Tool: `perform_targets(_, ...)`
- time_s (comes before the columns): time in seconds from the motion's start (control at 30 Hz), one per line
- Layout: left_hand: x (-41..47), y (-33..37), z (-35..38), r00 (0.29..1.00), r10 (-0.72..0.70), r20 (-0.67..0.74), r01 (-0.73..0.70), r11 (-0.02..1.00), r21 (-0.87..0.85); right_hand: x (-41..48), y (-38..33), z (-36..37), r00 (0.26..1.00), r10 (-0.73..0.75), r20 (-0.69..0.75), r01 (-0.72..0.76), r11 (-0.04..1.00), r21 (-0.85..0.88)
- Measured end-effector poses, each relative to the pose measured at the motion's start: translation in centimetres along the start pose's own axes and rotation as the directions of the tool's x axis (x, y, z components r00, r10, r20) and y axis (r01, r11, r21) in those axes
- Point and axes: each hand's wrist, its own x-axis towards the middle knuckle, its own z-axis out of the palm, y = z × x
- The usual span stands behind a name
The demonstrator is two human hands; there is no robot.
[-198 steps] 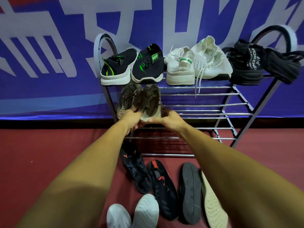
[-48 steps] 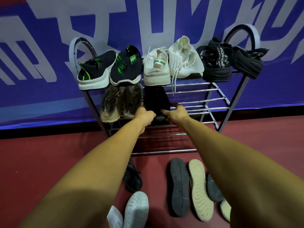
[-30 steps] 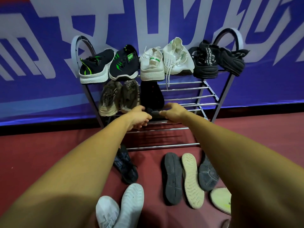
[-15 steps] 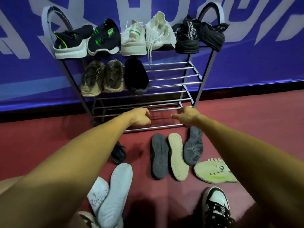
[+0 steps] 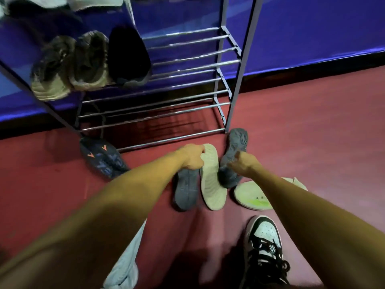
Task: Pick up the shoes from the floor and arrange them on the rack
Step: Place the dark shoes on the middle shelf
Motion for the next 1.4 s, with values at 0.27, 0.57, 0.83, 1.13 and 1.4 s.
perform_targets(0.27, 6.7, 3.6, 6.5, 0.985, -0.028, 0.172, 0.059, 0.982, -0.177, 3.8, 4.8, 3.0, 0.995, 0.102, 0.018, -0.103, 0.990, 0.094)
perform_targets(0.57, 9.7, 5.7, 8.8, 0.986, -0.058, 0.159, 0.098, 0.962, -0.257, 5.0, 5.7, 4.5, 0.993, 0.118, 0.013, -0.115, 0.933, 0.342)
perform_targets(0.83, 7.0, 5.5, 7.1, 0.998, -0.040, 0.045, 0.052, 0.945, -0.324, 3.2, 3.3, 1.2, 0.997, 0.073, -0.009, -0.066, 0.942, 0.328)
perform_targets(1.13, 1.3, 4.4, 2.0, 0.960, -0.004, -0.279, -0.080, 0.954, -0.289, -2.7, -3.4, -7.5, 0.999, -0.020, -0.032, 0.028, 0.962, 0.273)
perform_targets(1.4, -7.0, 1.2, -6.9, 0.879, 0.010, -0.477, -0.156, 0.951, -0.268, -10.0, -11.4, -12.7, 0.991, -0.128, -0.027, 0.131, 0.960, 0.246)
